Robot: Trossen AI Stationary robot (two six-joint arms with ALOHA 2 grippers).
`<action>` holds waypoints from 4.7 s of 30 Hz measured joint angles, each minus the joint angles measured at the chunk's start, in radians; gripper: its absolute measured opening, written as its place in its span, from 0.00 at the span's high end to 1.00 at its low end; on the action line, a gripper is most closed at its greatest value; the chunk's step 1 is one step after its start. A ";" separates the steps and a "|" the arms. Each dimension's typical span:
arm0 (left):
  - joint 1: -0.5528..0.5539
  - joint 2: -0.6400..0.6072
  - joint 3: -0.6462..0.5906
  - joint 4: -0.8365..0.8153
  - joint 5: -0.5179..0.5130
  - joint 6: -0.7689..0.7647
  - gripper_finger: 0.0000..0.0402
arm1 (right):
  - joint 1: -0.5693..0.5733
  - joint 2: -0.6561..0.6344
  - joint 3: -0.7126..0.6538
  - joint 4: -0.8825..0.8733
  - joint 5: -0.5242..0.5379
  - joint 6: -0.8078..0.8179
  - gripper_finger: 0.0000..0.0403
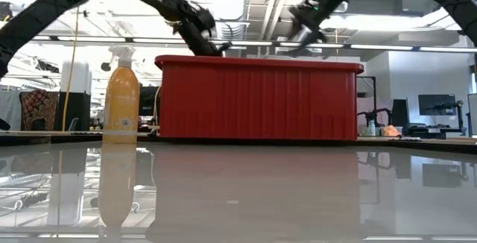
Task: Fold Laundry from Bin
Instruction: Put the clothes into the red bin, then return to Home Position
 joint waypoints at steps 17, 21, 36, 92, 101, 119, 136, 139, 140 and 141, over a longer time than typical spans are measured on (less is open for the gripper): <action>-0.047 -0.326 -0.004 -0.060 -0.151 0.157 0.69 | 0.086 0.368 0.001 0.045 -0.003 -0.068 0.28; -0.087 -0.400 -0.033 -0.064 -0.126 0.256 0.69 | 0.076 0.374 0.000 0.039 -0.043 -0.079 0.28; -0.350 -0.936 -0.797 0.479 0.043 0.346 0.69 | 0.240 -0.053 -0.002 -0.171 -0.041 -0.083 0.28; -0.725 -1.782 -2.024 0.938 -0.228 -0.069 0.69 | 1.021 -1.686 -2.235 1.028 0.479 0.298 0.97; -0.713 -1.923 -2.065 0.817 -0.304 -0.014 0.69 | 0.933 -1.800 -2.246 0.881 0.440 0.322 0.93; -0.687 -2.058 -2.060 0.661 -0.207 -0.021 0.69 | 0.887 -1.897 -2.244 0.761 0.351 0.322 0.86; -0.687 -2.058 -2.060 0.658 -0.208 -0.020 0.69 | 0.887 -1.897 -2.245 0.760 0.351 0.322 0.85; -0.687 -2.058 -2.060 0.658 -0.208 -0.020 0.69 | 0.887 -1.897 -2.245 0.760 0.351 0.322 0.85; -0.687 -2.058 -2.060 0.658 -0.208 -0.020 0.69 | 0.887 -1.897 -2.245 0.759 0.351 0.322 0.85; -0.687 -2.058 -2.060 0.658 -0.208 -0.020 0.69 | 0.887 -1.897 -2.245 0.759 0.351 0.322 0.85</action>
